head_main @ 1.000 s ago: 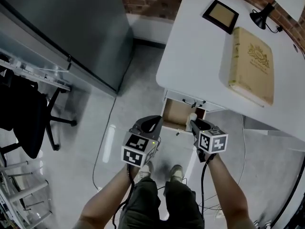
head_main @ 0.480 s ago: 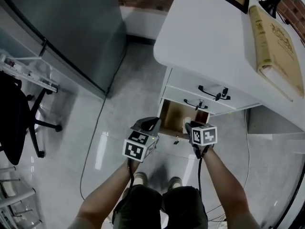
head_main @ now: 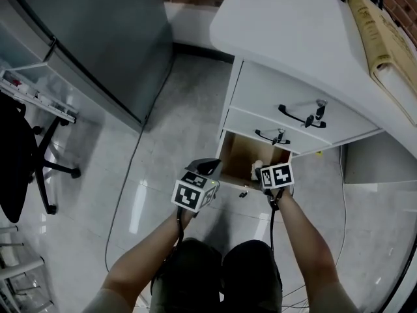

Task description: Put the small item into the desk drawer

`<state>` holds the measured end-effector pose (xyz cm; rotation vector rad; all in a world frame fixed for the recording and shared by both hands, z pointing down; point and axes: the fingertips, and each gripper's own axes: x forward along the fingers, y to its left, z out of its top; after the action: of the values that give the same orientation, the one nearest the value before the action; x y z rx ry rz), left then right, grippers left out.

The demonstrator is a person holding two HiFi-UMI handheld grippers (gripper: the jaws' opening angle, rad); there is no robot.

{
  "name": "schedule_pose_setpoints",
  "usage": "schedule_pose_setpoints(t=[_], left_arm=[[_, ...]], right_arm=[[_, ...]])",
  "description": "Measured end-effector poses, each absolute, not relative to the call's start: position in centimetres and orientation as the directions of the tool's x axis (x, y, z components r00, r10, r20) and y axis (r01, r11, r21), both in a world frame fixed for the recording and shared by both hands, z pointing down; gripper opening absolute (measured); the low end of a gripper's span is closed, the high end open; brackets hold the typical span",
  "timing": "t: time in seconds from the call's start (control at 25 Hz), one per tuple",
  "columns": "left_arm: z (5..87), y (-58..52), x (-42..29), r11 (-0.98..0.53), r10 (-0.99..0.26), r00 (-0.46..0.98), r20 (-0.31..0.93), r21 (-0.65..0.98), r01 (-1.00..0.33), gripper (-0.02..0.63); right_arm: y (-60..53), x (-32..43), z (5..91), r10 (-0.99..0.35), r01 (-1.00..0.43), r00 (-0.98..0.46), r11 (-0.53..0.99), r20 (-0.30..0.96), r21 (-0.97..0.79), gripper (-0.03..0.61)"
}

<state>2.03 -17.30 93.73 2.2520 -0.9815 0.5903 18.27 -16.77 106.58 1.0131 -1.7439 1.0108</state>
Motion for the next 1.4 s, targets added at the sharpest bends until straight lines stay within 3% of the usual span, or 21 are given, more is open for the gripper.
schedule_pose_setpoints(t=[0.24, 0.36, 0.52, 1.08, 1.4], left_arm=[[91.3, -17.4, 2.1, -0.547, -0.495, 0.642, 0.586, 0.365, -0.754, 0.003], [88.6, -17.5, 1.9, -0.548, -0.504, 0.638, 0.582, 0.355, -0.757, 0.003], [84.3, -16.7, 1.2, -0.554, -0.492, 0.624, 0.608, 0.334, -0.763, 0.002], [59.3, -13.0, -0.4, -0.608, -0.497, 0.652, 0.572, 0.306, -0.732, 0.003], [42.8, -10.6, -0.8, -0.662, -0.52, 0.716, 0.466, 0.31, -0.682, 0.002]], right_arm=[[-16.5, 18.8, 105.3, -0.24, -0.926, -0.296, 0.308, 0.925, -0.216, 0.105], [-16.1, 18.9, 102.2, -0.261, -0.928, -0.301, 0.301, 0.917, -0.219, 0.051], [-15.1, 18.2, 96.2, -0.284, -0.924, -0.334, 0.287, 0.899, -0.252, 0.029], [-11.5, 14.4, 63.9, -0.473, -0.887, -0.453, 0.327, 0.755, -0.327, 0.005], [-10.8, 11.8, 44.4, -0.642, -0.887, -0.451, 0.402, 0.62, -0.228, 0.005]])
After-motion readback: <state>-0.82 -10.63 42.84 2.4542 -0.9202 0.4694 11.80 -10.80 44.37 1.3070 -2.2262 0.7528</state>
